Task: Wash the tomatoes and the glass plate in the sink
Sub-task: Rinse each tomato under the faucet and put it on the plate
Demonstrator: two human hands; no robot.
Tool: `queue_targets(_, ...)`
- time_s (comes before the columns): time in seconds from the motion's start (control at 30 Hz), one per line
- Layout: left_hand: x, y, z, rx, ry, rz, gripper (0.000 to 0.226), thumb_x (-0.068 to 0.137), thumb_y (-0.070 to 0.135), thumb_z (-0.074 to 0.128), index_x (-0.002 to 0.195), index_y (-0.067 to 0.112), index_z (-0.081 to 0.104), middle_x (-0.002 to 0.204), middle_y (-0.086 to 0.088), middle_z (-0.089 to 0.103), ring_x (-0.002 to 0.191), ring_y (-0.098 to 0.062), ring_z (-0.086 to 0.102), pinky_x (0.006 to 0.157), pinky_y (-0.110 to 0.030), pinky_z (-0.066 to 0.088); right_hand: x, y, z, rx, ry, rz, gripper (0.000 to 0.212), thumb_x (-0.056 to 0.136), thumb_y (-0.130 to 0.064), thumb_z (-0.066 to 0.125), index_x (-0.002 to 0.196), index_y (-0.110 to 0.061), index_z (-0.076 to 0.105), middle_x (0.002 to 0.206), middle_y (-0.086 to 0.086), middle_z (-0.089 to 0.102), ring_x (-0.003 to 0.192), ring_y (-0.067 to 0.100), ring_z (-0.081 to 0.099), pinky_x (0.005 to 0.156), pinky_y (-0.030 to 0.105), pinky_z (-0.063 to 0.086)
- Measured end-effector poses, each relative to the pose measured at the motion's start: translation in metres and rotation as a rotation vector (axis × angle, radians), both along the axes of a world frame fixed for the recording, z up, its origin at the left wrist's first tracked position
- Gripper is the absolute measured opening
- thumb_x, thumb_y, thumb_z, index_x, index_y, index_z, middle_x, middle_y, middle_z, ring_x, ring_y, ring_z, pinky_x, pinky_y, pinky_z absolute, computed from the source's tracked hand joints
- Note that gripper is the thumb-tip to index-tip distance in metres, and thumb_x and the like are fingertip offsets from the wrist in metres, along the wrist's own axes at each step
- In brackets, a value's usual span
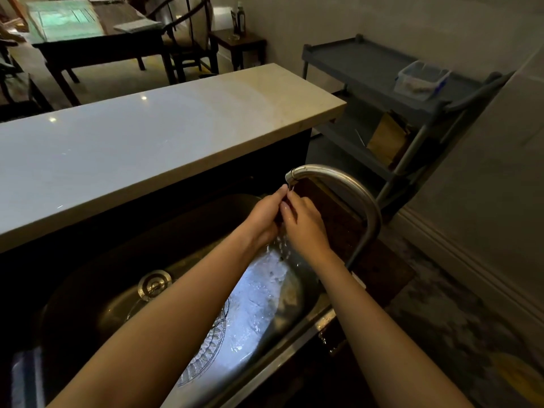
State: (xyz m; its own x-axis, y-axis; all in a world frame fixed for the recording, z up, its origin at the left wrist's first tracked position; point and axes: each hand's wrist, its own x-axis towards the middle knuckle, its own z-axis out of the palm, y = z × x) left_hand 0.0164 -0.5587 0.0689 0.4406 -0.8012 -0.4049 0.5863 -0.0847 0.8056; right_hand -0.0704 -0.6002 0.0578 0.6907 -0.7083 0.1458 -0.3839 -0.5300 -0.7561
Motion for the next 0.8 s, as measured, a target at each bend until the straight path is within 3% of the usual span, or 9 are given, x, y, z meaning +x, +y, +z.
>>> queue_targets(0.07,-0.001,0.001,0.001,-0.018,0.123,0.025,0.027,0.097,0.033,0.044,0.095,0.014,0.062,0.088,-0.006,0.064,0.084,-0.018,0.063,0.078,-0.033,0.052,-0.001,-0.005,-0.002,0.085,-0.041,-0.049,0.040,0.095,-0.040,0.043,0.133,-0.031,0.044,0.115,-0.003,0.046,0.094,0.010,0.051,0.077,0.025,0.046)
queue_targets(0.17,-0.001,0.004,0.000,-0.081,0.316,0.080,0.024,0.098,0.024,0.043,0.110,0.009,0.056,0.101,-0.013,0.059,0.092,-0.023,0.061,0.076,-0.037,0.054,-0.004,-0.008,-0.005,0.128,-0.028,-0.037,0.040,0.093,-0.041,0.048,0.132,-0.035,0.045,0.113,-0.008,0.039,0.093,0.006,0.047,0.075,0.020,0.041)
queue_targets(0.27,-0.002,0.000,-0.003,-0.090,0.268,0.079,0.021,0.097,0.022,0.044,0.110,0.009,0.055,0.098,-0.010,0.059,0.092,-0.020,0.059,0.077,-0.034,0.053,-0.007,-0.008,-0.004,0.243,-0.072,-0.041,0.037,0.095,-0.039,0.043,0.132,-0.038,0.046,0.116,-0.007,0.042,0.101,0.009,0.050,0.076,0.018,0.040)
queue_targets(0.37,-0.008,-0.007,-0.002,-0.048,0.090,-0.012,0.016,0.095,0.027,0.049,0.091,0.013,0.054,0.079,-0.004,0.055,0.063,-0.009,0.058,0.055,-0.020,0.045,-0.010,-0.006,0.000,0.285,-0.097,-0.086,0.036,0.098,-0.038,0.034,0.132,-0.034,0.048,0.121,-0.004,0.049,0.091,-0.004,0.055,0.073,0.010,0.041)
queue_targets(0.43,-0.006,-0.008,-0.004,-0.034,0.097,-0.007,0.022,0.096,0.031,0.047,0.081,0.014,0.050,0.070,-0.004,0.048,0.038,-0.006,0.047,0.035,-0.015,0.034,-0.014,-0.002,0.005,0.228,-0.105,-0.072,0.037,0.099,-0.034,0.034,0.133,-0.029,0.047,0.120,-0.006,0.049,0.084,-0.017,0.055,0.066,0.001,0.041)
queue_targets(0.53,-0.001,-0.009,-0.008,-0.015,0.168,0.058,0.033,0.097,0.038,0.040,0.083,0.010,0.051,0.072,-0.006,0.052,0.037,-0.008,0.047,0.028,-0.013,0.030,-0.028,0.006,0.002,0.184,-0.093,-0.137,0.040,0.099,-0.032,0.036,0.137,-0.019,0.041,0.130,0.001,0.050,0.101,-0.002,0.051,0.075,0.011,0.040)
queue_targets(0.6,-0.001,-0.010,-0.011,-0.002,0.173,0.088,0.035,0.098,0.040,0.037,0.090,0.009,0.052,0.078,-0.008,0.053,0.048,-0.012,0.051,0.031,-0.015,0.034,-0.044,0.012,-0.007,0.077,0.019,-0.207,0.037,0.099,-0.029,0.035,0.132,-0.014,0.045,0.131,0.006,0.050,0.097,0.005,0.047,0.070,0.016,0.037)
queue_targets(0.7,-0.003,-0.008,-0.015,-0.012,0.260,0.101,0.024,0.098,0.034,0.039,0.104,0.014,0.051,0.087,-0.011,0.052,0.063,-0.019,0.052,0.038,-0.017,0.043,-0.067,0.026,-0.028,-0.068,0.248,-0.218,0.029,0.098,-0.022,0.039,0.119,-0.011,0.054,0.121,0.008,0.053,0.093,0.018,0.057,0.071,0.024,0.040)
queue_targets(0.8,-0.004,-0.004,-0.022,-0.071,0.328,0.072,0.014,0.097,0.025,0.044,0.096,0.013,0.051,0.087,-0.011,0.052,0.065,-0.018,0.052,0.040,-0.017,0.045,-0.079,0.039,-0.045,-0.097,0.316,-0.210,0.030,0.097,-0.015,0.042,0.124,-0.009,0.050,0.132,0.004,0.046,0.107,0.022,0.058,0.076,0.022,0.038)
